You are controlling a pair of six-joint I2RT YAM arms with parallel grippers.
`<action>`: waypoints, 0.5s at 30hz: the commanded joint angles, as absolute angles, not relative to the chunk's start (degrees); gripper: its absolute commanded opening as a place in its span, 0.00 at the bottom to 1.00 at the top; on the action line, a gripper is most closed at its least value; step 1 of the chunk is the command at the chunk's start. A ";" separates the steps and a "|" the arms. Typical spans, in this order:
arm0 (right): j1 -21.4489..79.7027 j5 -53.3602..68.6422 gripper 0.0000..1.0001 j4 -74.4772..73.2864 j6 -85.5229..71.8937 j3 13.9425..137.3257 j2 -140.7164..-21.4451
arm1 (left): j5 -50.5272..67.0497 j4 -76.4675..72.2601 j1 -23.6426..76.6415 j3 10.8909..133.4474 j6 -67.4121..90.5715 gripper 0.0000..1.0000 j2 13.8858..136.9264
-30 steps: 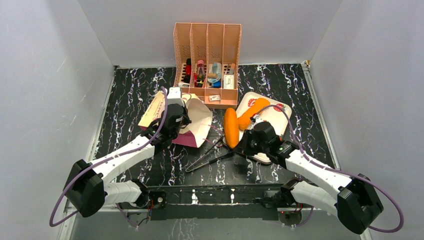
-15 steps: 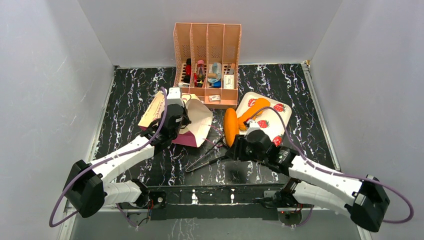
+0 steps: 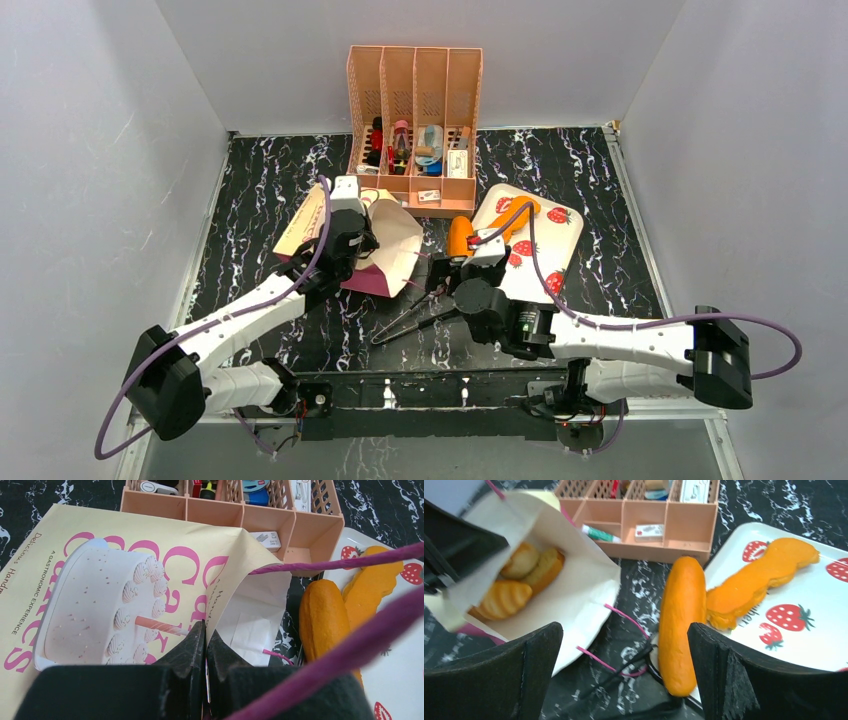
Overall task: Take the fake bread out of the paper bag
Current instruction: Pick up the clamp from the center of the board.
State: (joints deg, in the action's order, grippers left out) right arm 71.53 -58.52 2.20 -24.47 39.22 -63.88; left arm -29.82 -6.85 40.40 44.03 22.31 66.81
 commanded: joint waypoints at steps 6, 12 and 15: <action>71.81 -55.32 0.95 -4.10 -50.22 48.20 -71.09 | -32.83 -3.86 40.61 47.01 20.65 0.00 64.74; 73.26 -48.86 0.98 -30.11 -82.66 58.42 -84.05 | -31.53 -3.60 40.61 46.65 19.61 0.00 64.23; 74.78 -46.76 0.98 -34.65 -90.63 60.42 -88.02 | -31.39 -3.66 40.49 45.78 19.56 0.00 63.46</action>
